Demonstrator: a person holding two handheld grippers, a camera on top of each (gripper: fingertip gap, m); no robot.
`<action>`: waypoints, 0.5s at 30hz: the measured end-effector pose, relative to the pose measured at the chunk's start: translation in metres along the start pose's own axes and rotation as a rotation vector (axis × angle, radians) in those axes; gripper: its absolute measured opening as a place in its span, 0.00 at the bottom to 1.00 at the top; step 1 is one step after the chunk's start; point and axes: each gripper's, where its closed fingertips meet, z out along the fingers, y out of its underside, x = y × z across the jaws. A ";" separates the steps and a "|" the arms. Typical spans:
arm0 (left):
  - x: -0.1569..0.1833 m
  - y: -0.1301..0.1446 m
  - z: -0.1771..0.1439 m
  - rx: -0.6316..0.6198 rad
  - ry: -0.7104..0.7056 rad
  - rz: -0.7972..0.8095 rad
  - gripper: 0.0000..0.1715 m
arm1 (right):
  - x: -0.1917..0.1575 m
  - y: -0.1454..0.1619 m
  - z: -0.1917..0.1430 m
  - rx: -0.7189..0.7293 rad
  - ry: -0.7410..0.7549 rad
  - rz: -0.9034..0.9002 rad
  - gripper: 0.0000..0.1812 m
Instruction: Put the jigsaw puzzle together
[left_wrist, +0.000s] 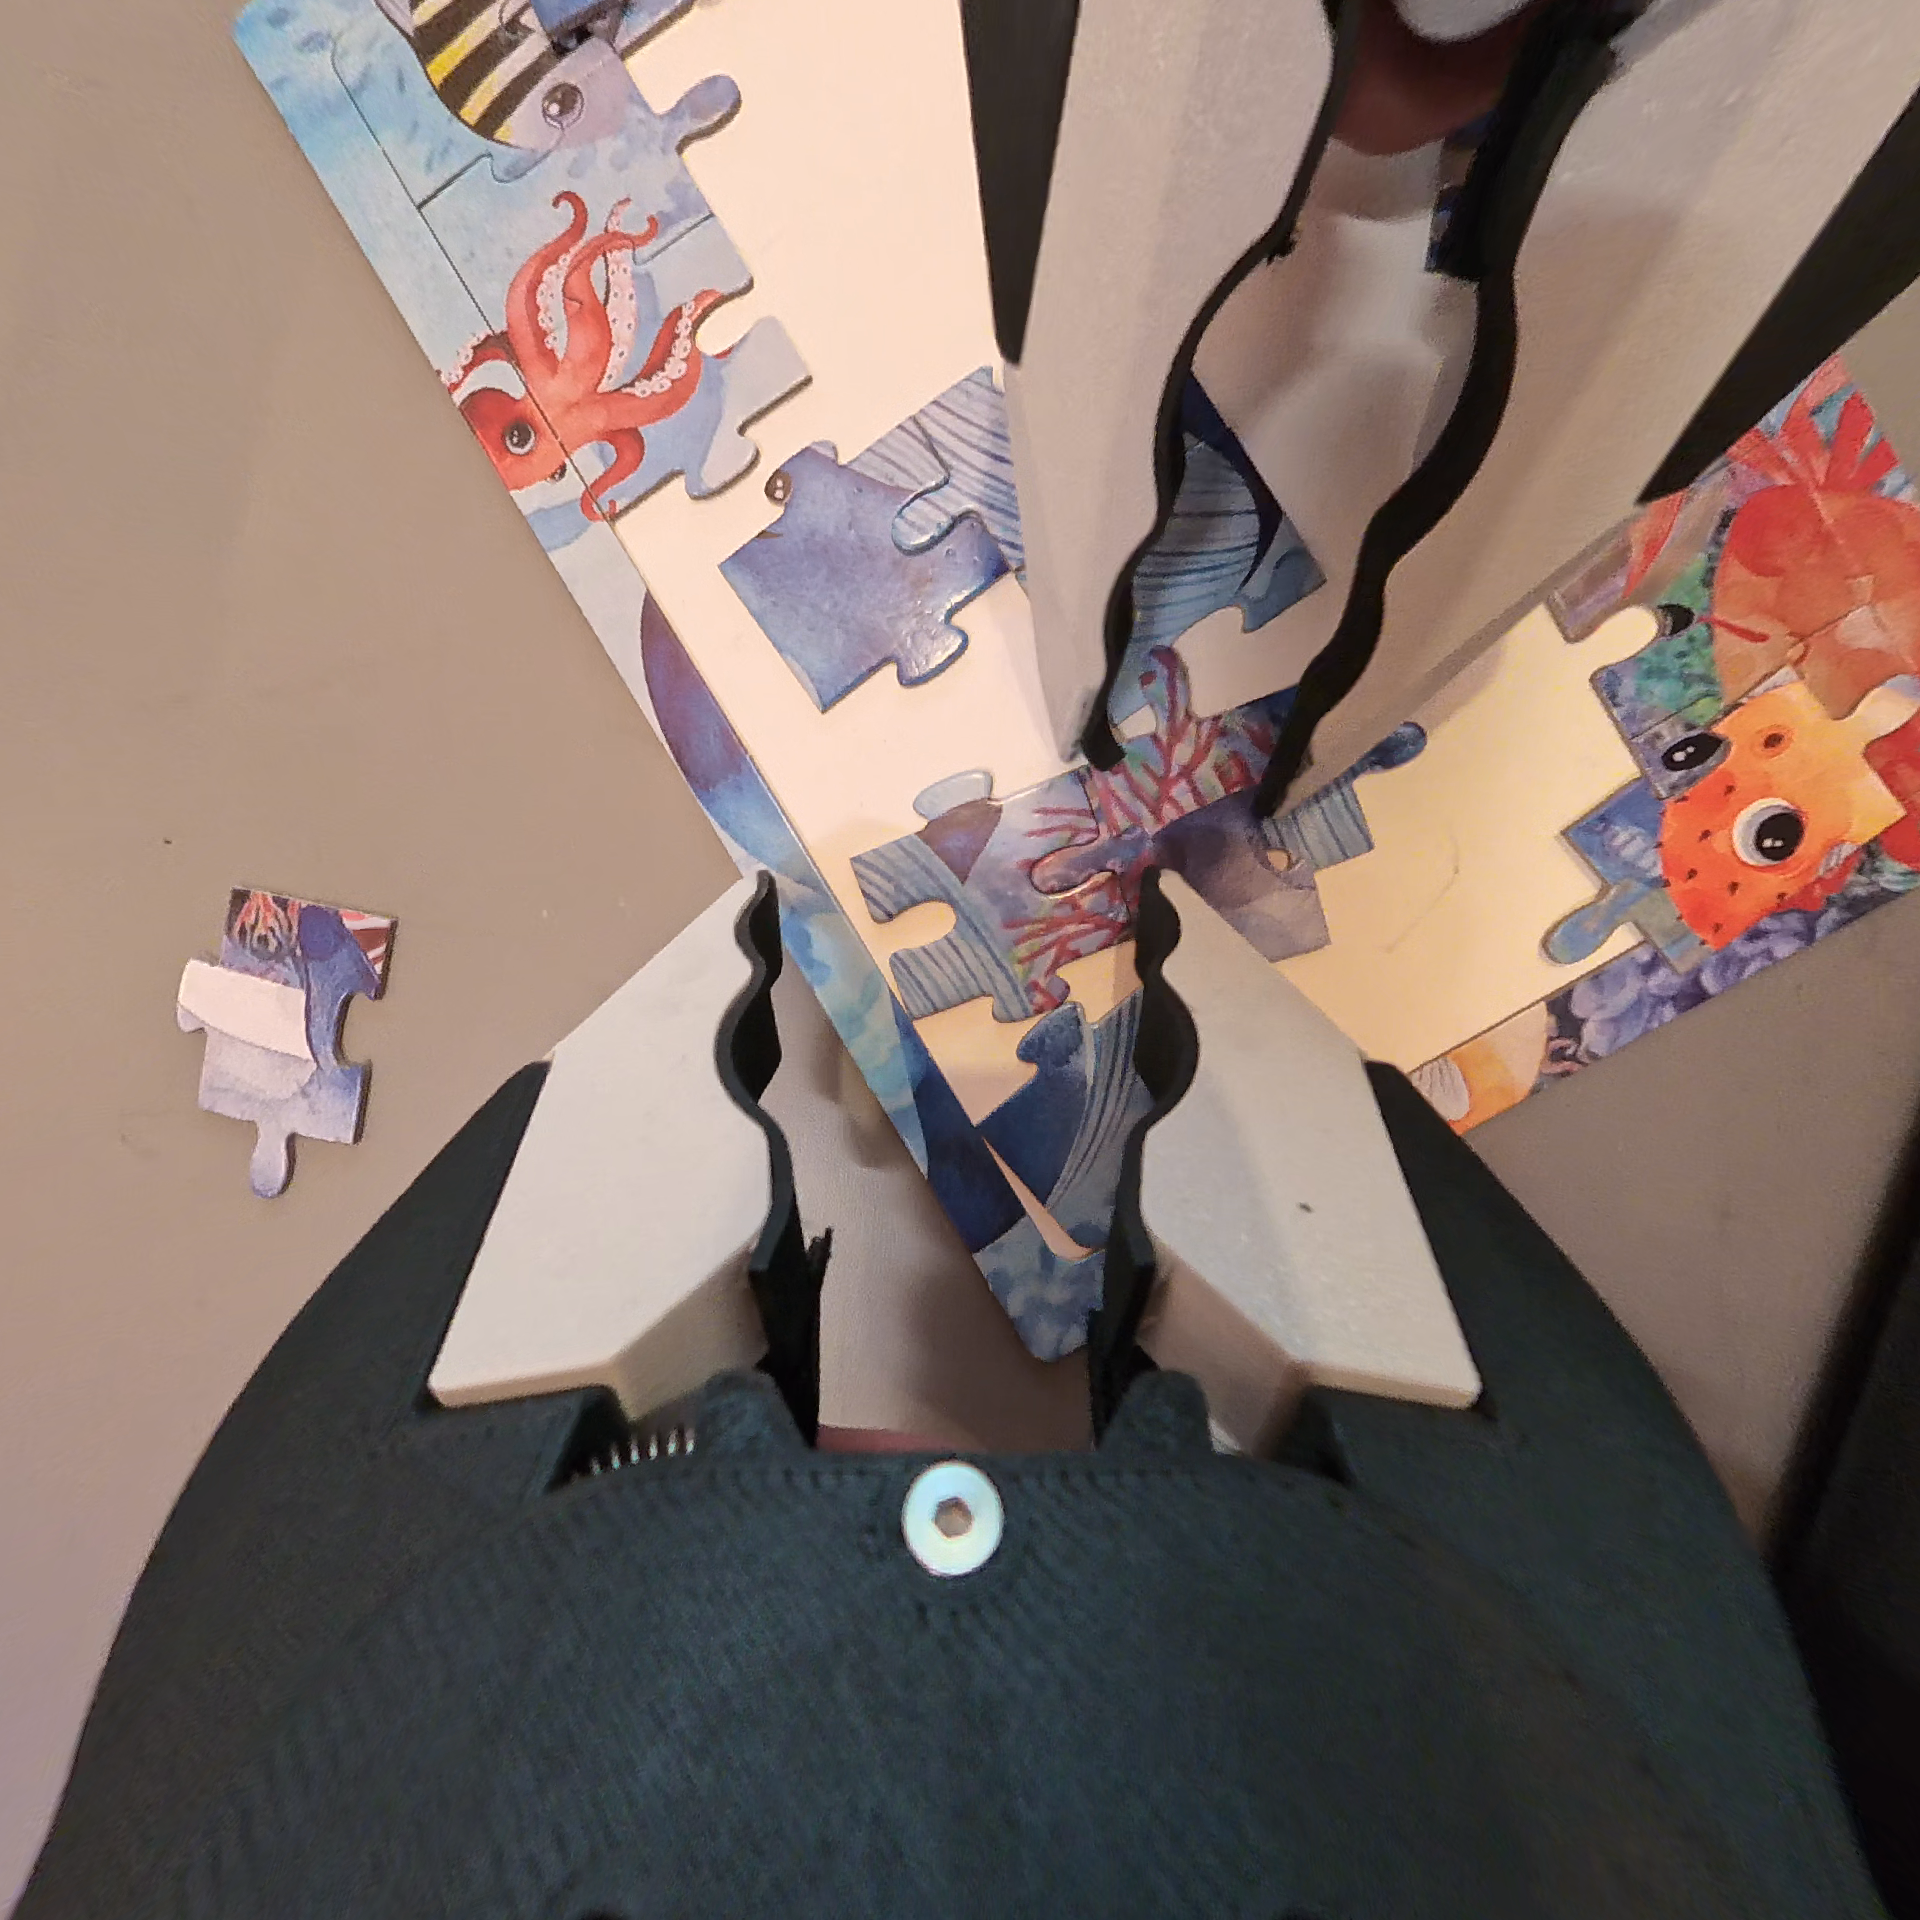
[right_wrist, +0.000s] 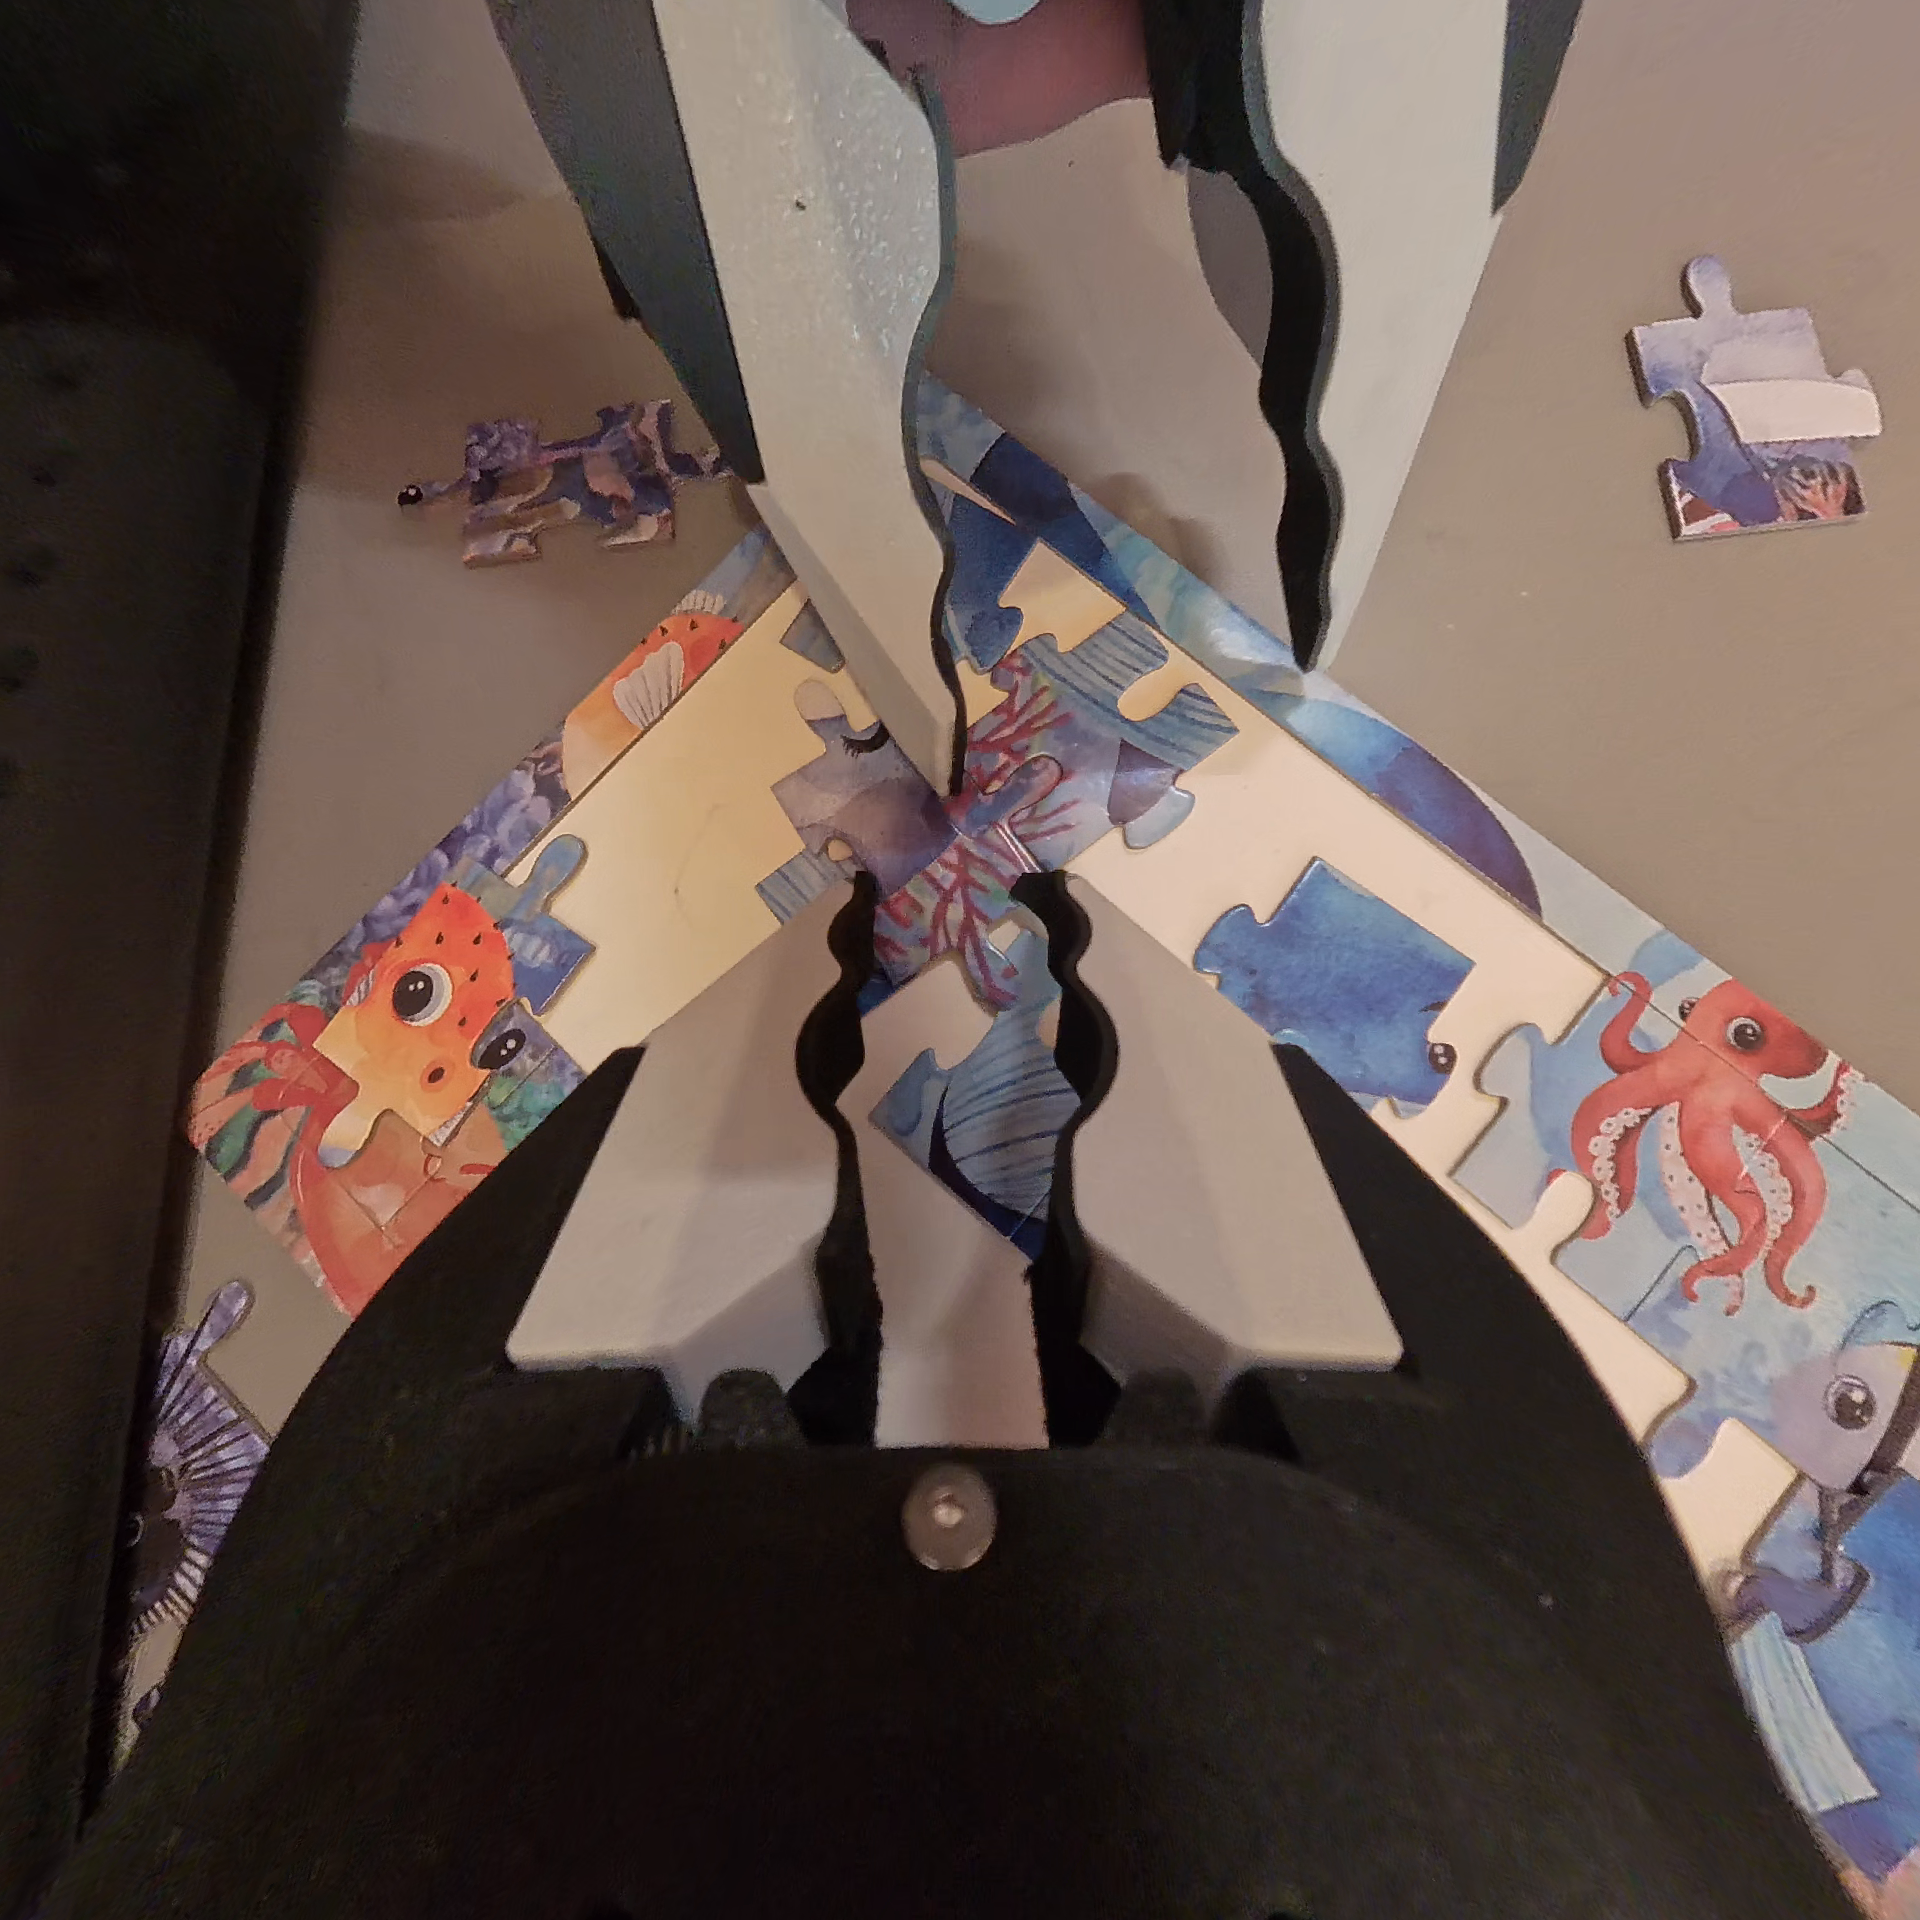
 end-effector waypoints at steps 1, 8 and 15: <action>0.000 0.000 0.001 0.000 0.001 0.001 0.39 | 0.000 0.000 0.000 -0.001 -0.001 -0.003 0.17; -0.003 0.000 -0.001 0.003 -0.015 0.000 0.39 | -0.001 0.000 -0.001 -0.012 0.005 -0.024 0.15; -0.007 -0.003 -0.009 0.043 -0.021 -0.019 0.39 | 0.004 -0.002 -0.013 0.015 0.022 -0.027 0.01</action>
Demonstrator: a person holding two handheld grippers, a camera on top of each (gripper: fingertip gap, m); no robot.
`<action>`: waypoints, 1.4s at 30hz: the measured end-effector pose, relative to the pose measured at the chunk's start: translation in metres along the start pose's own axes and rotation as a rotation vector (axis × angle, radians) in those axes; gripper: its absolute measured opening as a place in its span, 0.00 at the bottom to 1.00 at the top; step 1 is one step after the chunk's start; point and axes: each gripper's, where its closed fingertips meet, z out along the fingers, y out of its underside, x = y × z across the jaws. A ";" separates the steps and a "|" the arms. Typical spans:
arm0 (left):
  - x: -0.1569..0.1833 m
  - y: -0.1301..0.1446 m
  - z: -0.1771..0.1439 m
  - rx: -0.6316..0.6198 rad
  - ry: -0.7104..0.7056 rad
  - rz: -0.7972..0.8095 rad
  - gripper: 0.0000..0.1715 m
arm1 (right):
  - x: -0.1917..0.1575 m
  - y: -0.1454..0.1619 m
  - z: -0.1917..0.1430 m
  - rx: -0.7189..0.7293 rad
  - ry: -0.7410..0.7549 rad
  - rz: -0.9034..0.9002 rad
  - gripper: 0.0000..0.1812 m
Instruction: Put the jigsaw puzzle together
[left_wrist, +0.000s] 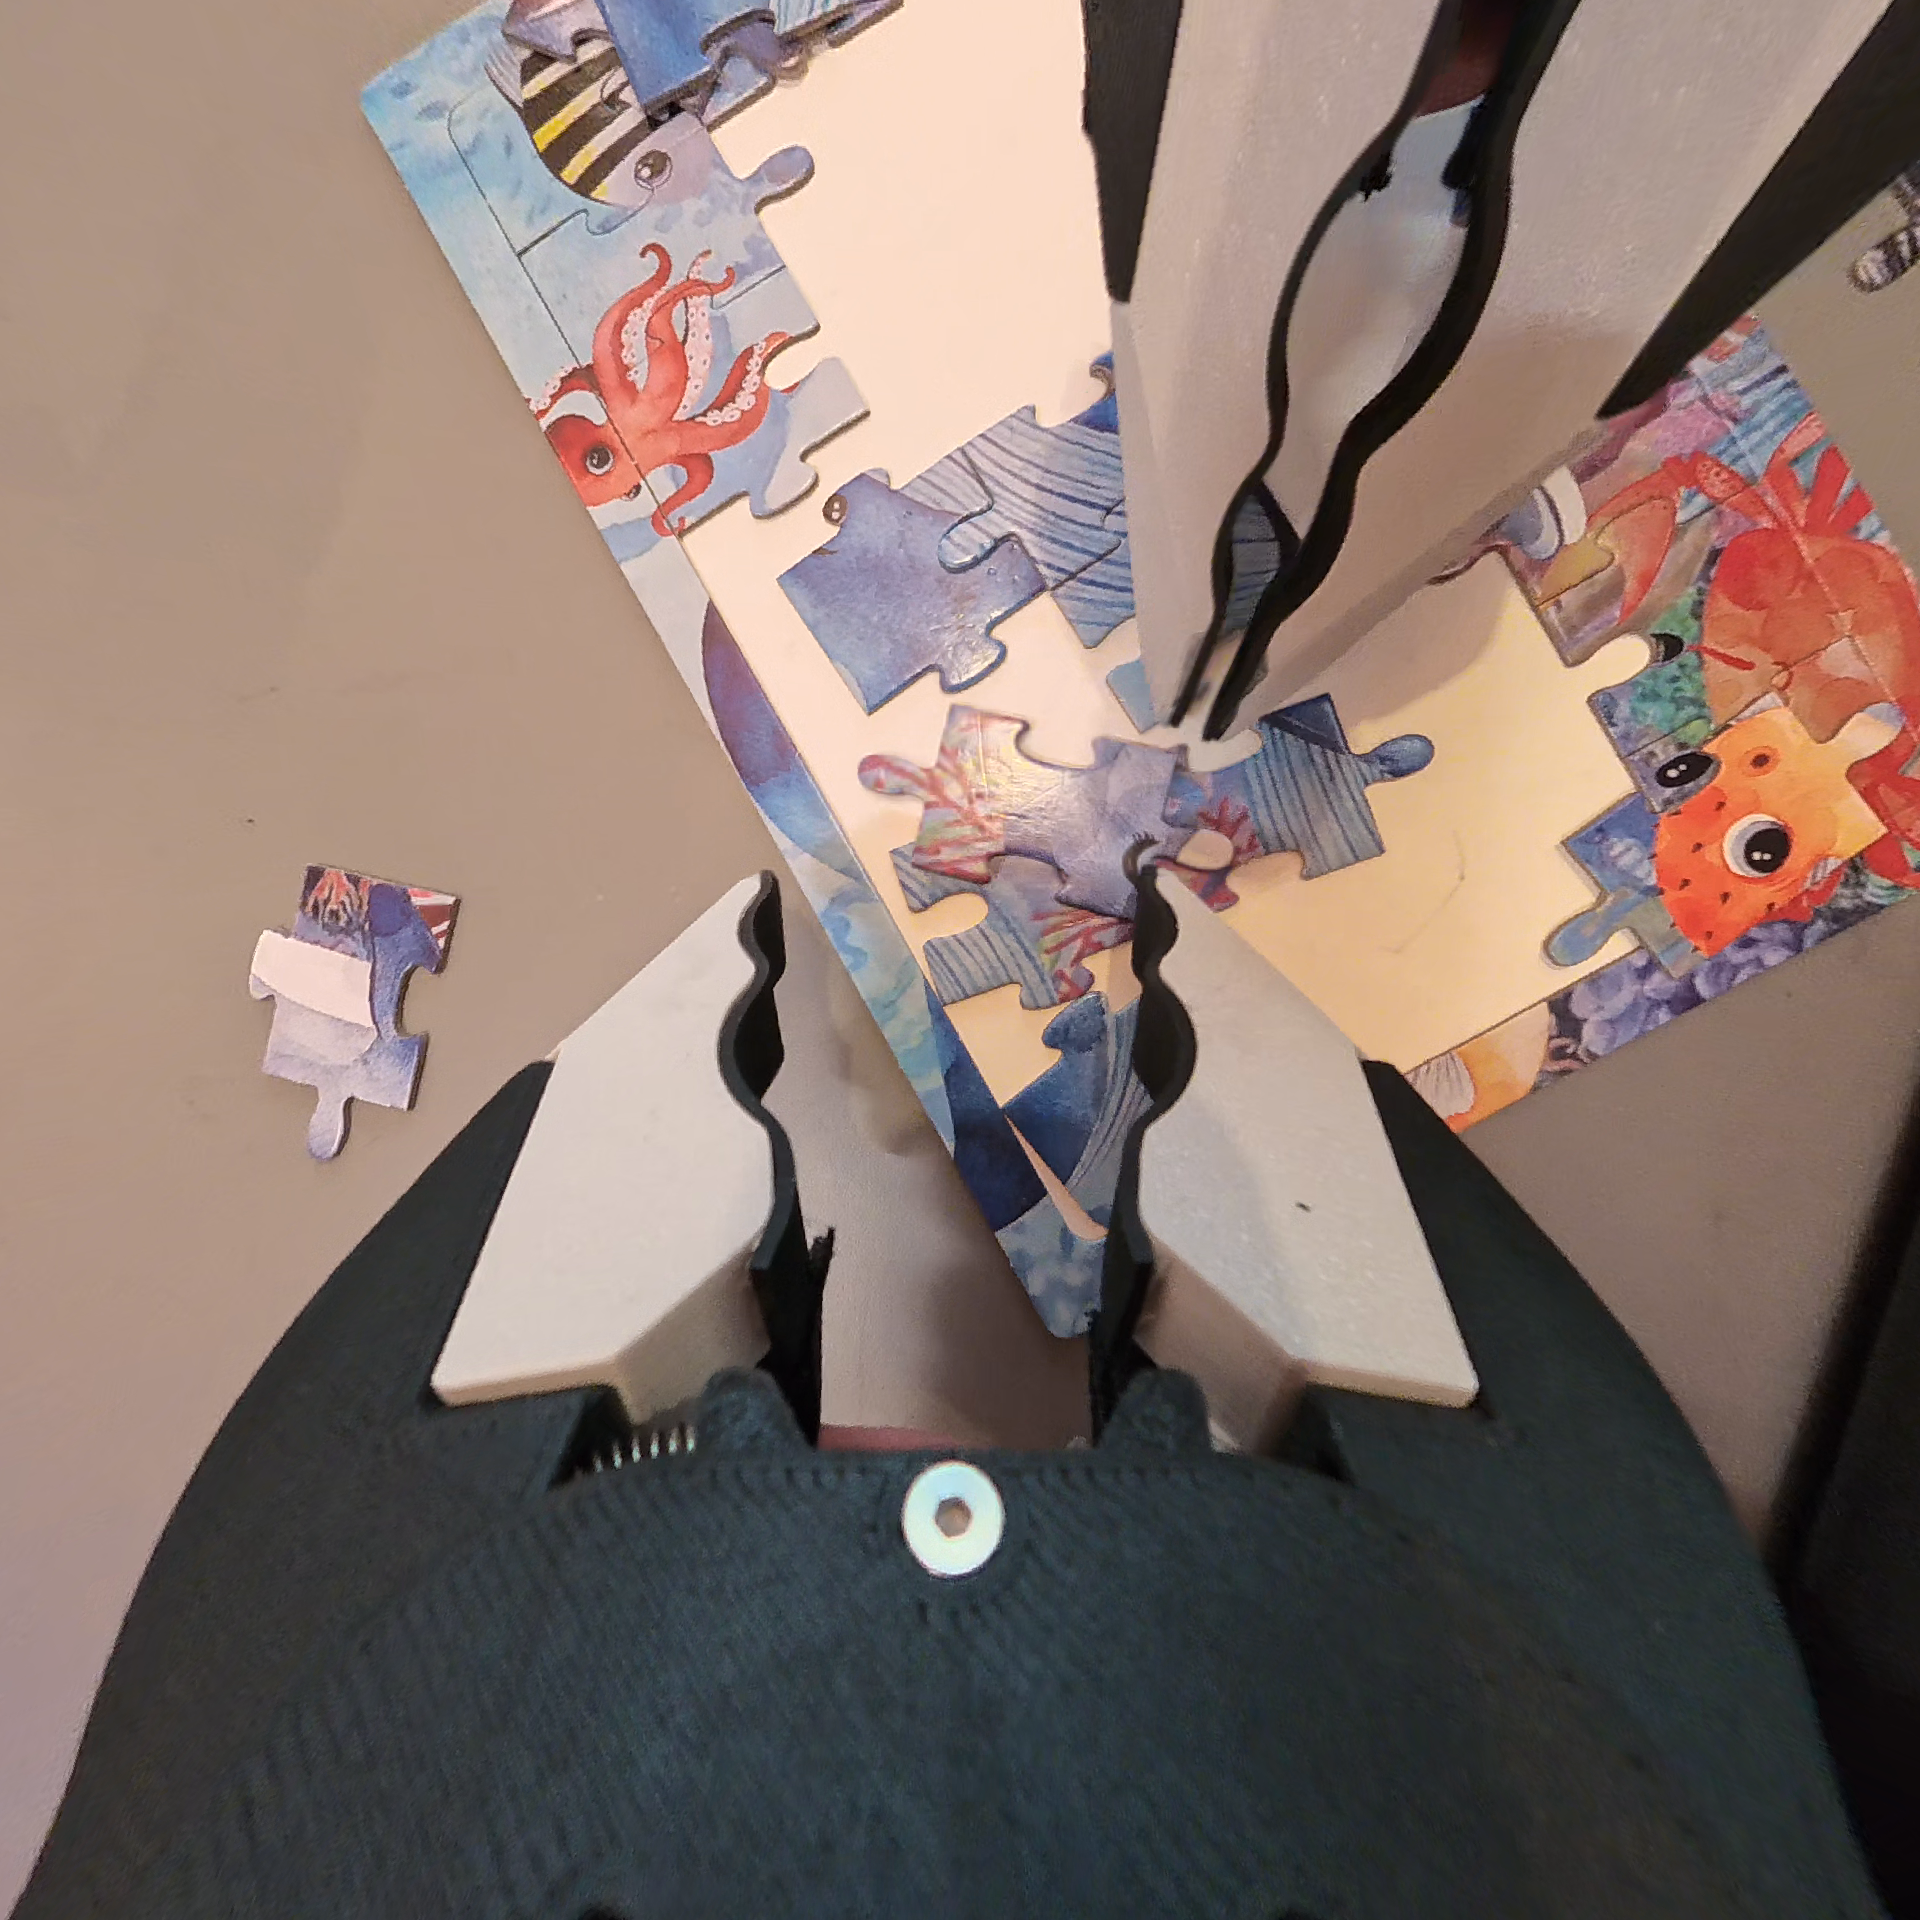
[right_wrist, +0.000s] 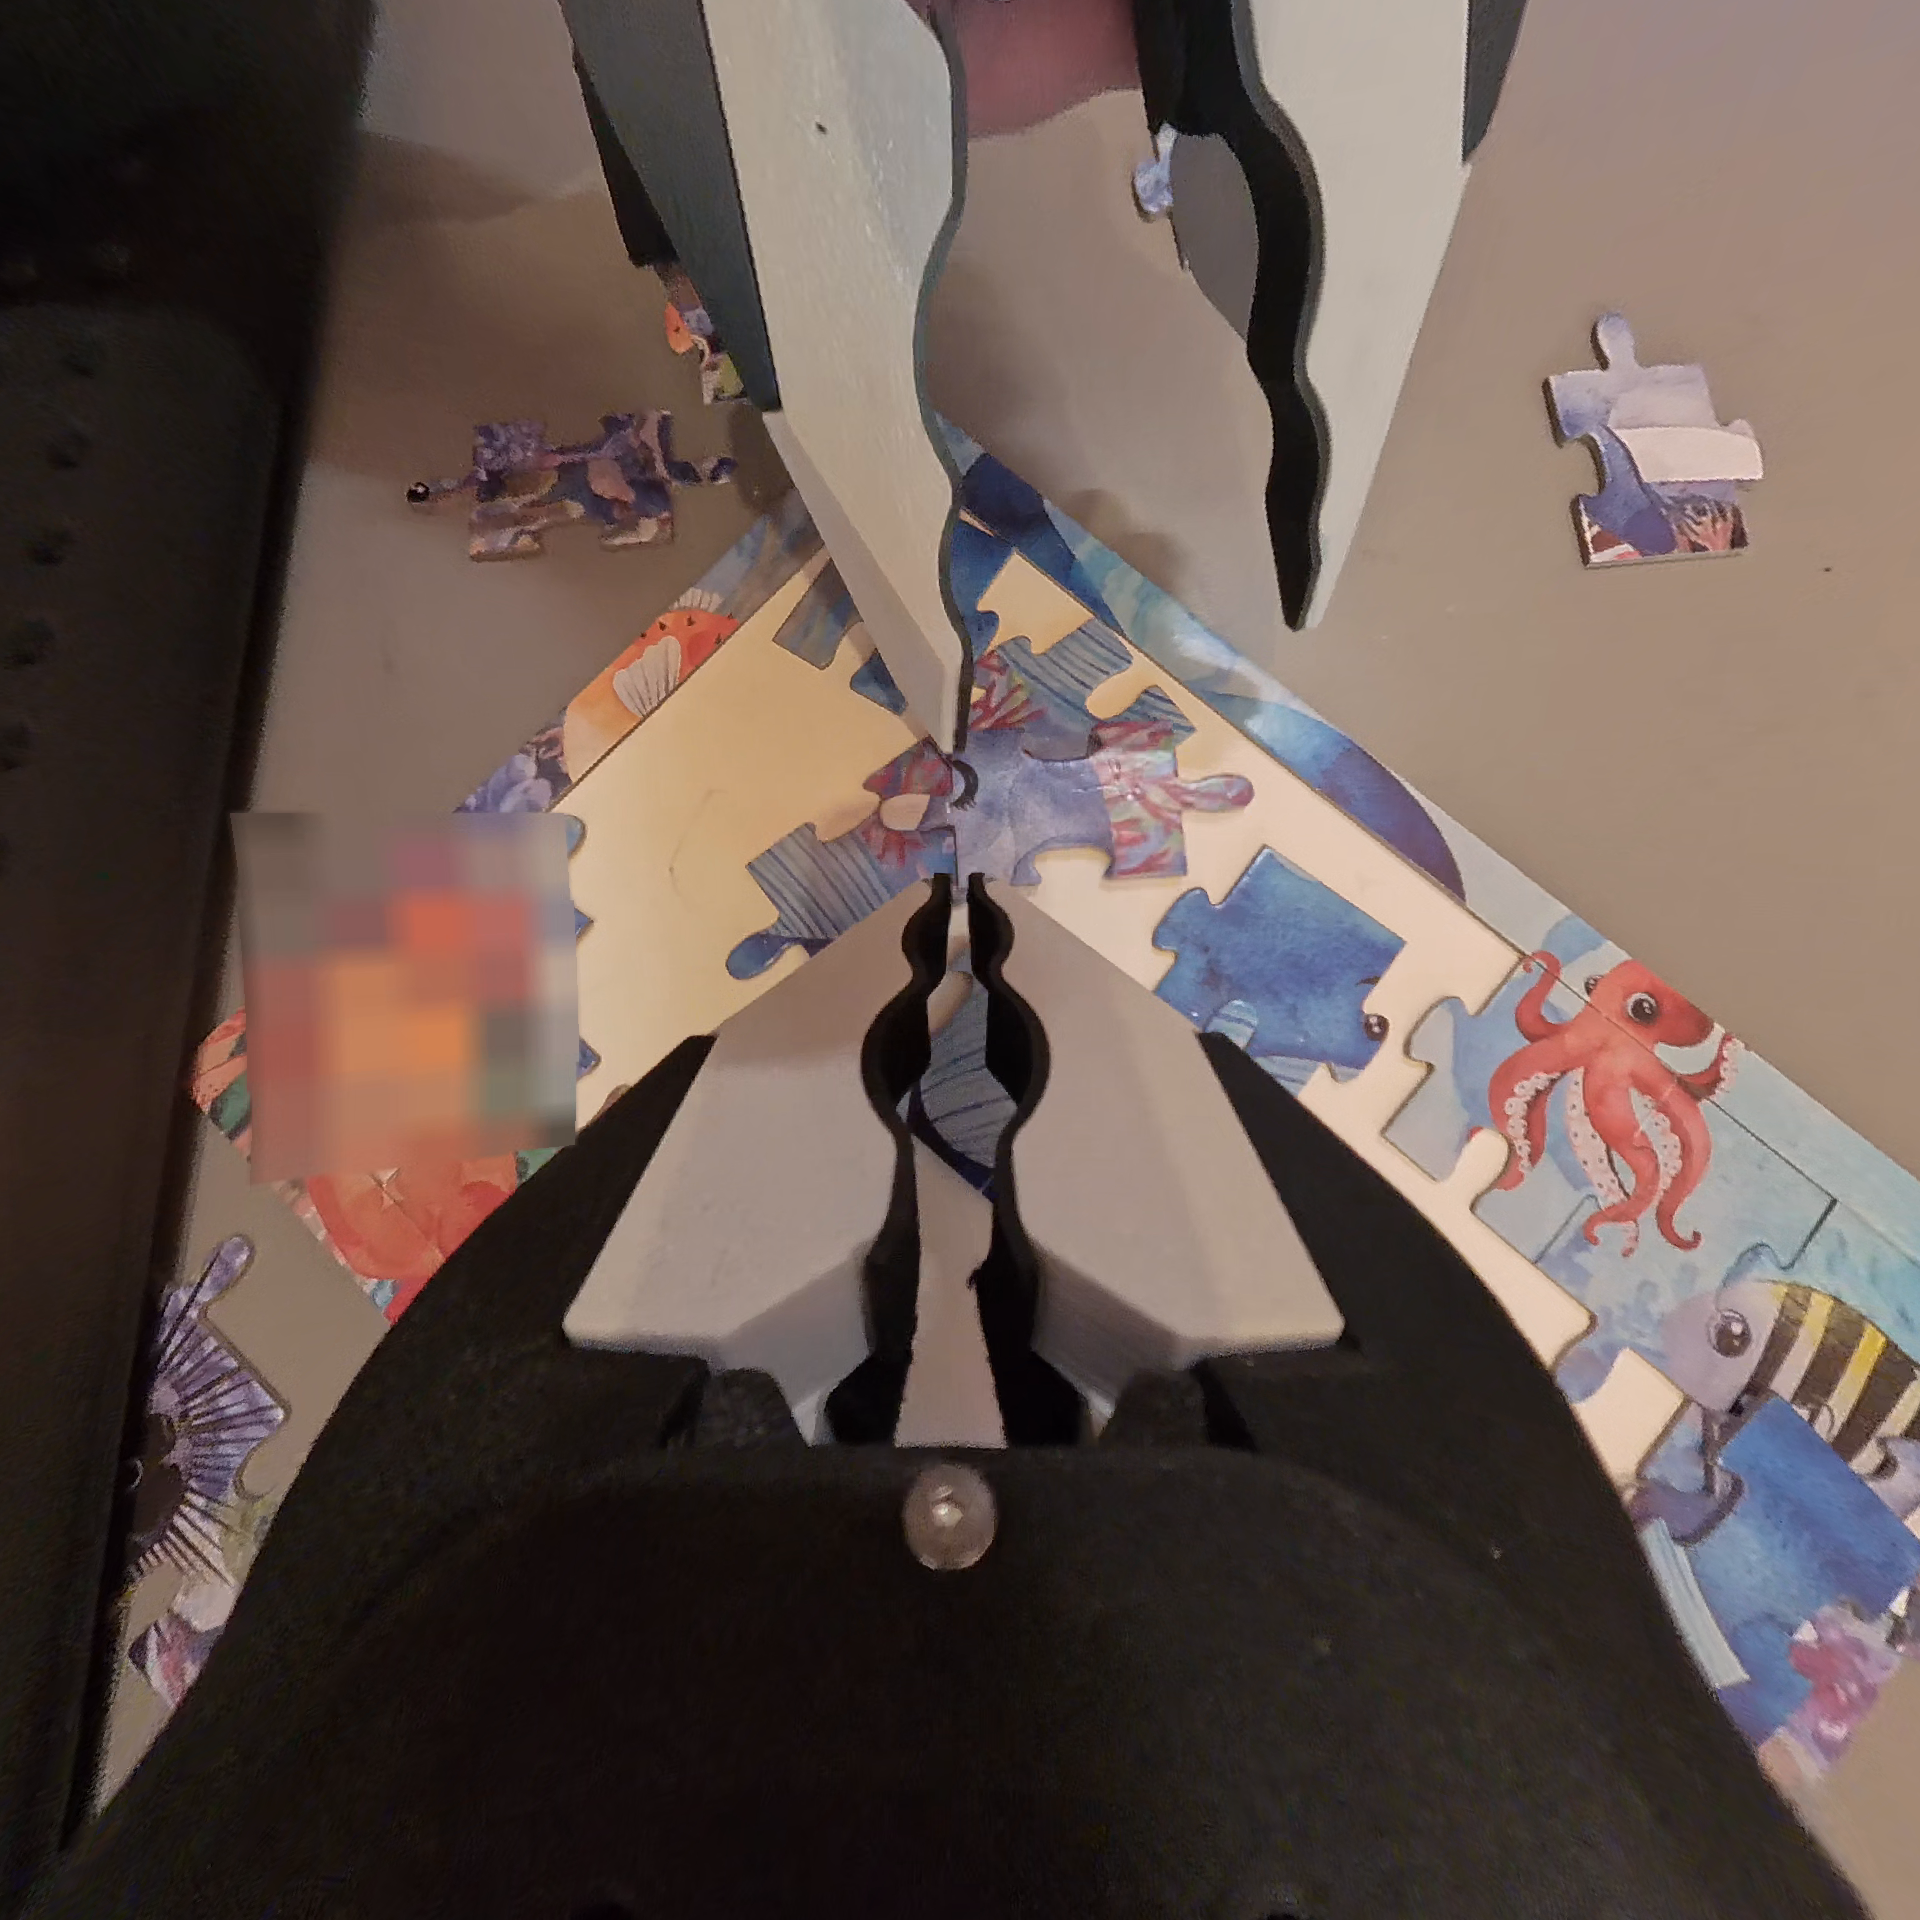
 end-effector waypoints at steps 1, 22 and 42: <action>0.000 0.001 0.000 -0.003 0.002 -0.002 0.39 | 0.000 0.000 -0.001 0.001 -0.005 0.003 0.03; 0.000 0.007 0.008 -0.049 -0.003 0.003 0.40 | -0.001 0.005 0.002 -0.032 0.002 -0.005 0.19; 0.001 0.000 0.010 -0.029 -0.005 0.009 0.44 | 0.002 0.009 0.007 -0.041 0.010 0.001 0.27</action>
